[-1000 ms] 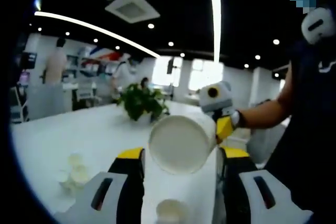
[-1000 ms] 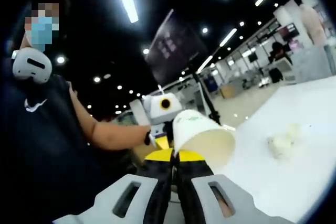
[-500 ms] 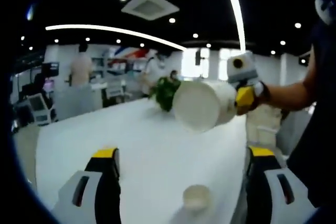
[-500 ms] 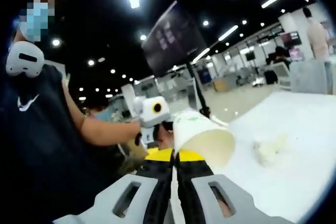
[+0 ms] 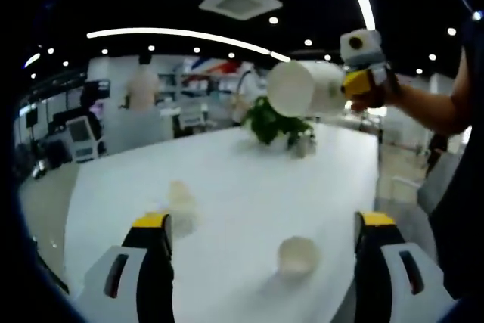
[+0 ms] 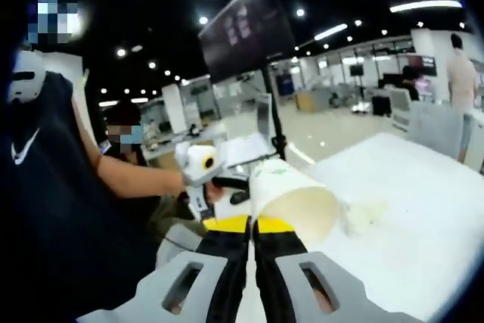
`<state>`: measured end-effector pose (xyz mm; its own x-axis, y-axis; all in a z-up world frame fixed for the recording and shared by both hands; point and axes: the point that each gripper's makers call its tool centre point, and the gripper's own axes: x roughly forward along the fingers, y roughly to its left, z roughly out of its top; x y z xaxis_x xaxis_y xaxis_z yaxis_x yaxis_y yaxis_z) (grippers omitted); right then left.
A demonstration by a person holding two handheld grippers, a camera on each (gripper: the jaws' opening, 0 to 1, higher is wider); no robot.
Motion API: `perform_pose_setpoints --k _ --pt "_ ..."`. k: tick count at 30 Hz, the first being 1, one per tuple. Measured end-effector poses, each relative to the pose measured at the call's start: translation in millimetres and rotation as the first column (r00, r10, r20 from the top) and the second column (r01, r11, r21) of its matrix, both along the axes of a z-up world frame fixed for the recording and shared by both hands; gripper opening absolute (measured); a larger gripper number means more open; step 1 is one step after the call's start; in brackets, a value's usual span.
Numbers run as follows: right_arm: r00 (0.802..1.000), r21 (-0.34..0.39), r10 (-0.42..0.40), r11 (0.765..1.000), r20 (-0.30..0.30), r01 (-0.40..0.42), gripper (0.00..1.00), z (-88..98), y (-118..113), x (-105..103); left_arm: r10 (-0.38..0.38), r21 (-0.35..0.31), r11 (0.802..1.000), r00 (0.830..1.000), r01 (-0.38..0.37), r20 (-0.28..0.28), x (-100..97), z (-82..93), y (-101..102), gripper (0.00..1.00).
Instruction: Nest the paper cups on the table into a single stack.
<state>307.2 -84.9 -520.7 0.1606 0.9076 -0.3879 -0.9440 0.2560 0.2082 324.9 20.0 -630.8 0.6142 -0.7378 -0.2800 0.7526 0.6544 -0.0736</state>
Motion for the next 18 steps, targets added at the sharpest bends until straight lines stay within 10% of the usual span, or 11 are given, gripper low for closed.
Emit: perform_pose_setpoints --k 10,18 --pt "0.999 -0.228 0.046 0.973 -0.010 -0.047 0.00 13.2 -5 5 0.065 0.022 0.998 0.998 -0.064 -0.014 0.6 -13.2 18 0.99" --pt "0.989 -0.477 0.142 0.866 -0.049 -0.148 0.00 5.9 -4 -4 0.080 0.029 0.996 0.996 -0.079 -0.036 -3.3 -24.0 23 0.99"
